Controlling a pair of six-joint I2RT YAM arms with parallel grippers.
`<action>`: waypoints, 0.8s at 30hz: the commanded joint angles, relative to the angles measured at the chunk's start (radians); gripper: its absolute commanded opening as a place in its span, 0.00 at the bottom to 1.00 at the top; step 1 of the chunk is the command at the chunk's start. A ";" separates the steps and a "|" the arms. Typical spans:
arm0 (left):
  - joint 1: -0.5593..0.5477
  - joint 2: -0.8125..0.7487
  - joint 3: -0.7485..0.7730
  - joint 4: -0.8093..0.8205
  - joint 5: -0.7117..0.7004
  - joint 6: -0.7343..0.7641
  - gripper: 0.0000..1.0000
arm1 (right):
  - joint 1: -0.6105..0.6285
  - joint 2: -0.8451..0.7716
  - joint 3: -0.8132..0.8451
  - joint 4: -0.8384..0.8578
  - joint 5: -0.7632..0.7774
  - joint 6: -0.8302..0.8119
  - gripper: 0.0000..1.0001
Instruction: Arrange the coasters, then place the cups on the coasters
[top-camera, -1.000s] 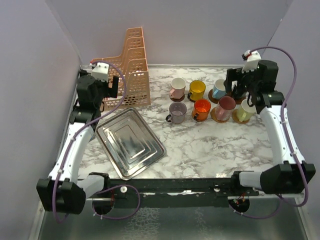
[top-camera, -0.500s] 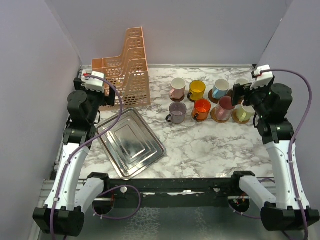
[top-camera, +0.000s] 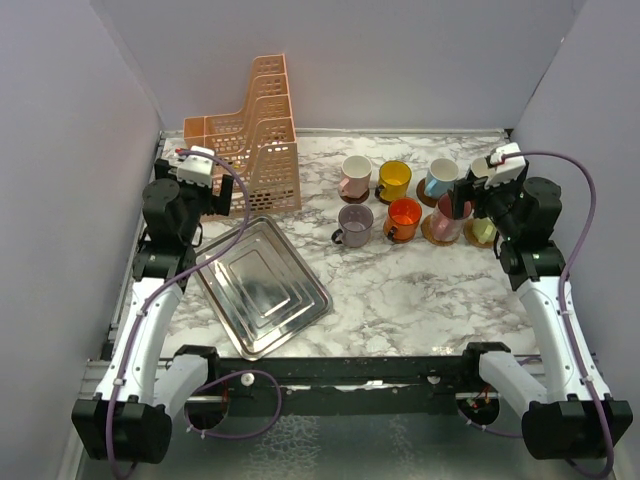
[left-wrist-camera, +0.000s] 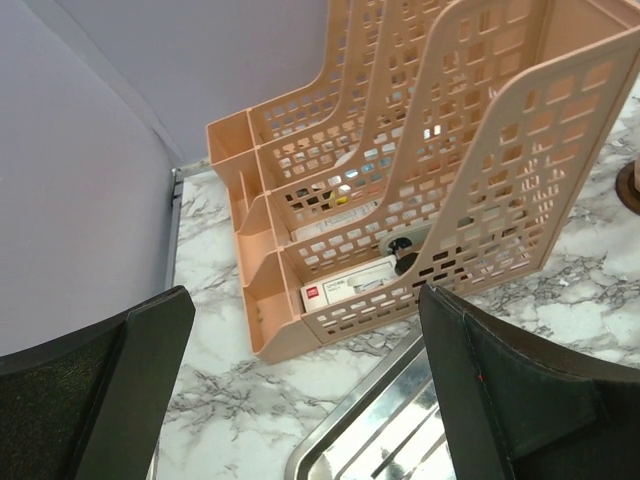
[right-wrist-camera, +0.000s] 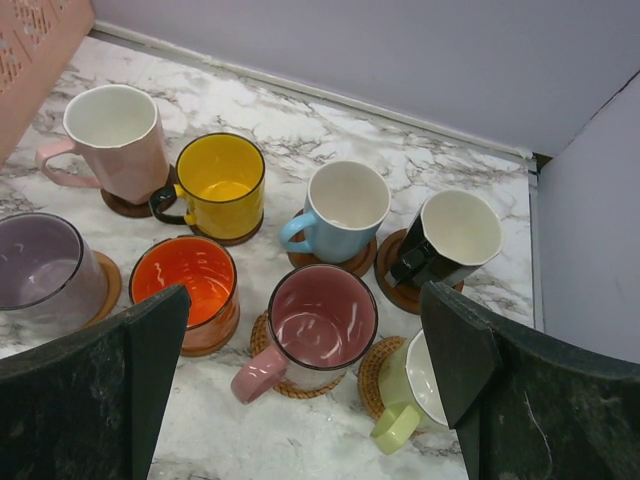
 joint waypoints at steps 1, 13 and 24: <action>0.045 -0.046 -0.010 0.039 0.043 -0.040 0.99 | -0.004 -0.010 0.001 0.040 -0.018 -0.003 1.00; 0.049 -0.074 0.006 0.004 0.082 -0.047 0.99 | -0.004 -0.112 -0.056 0.051 0.002 -0.056 1.00; 0.052 -0.127 -0.017 -0.023 0.068 -0.034 0.99 | -0.008 -0.138 -0.070 0.029 -0.003 -0.048 1.00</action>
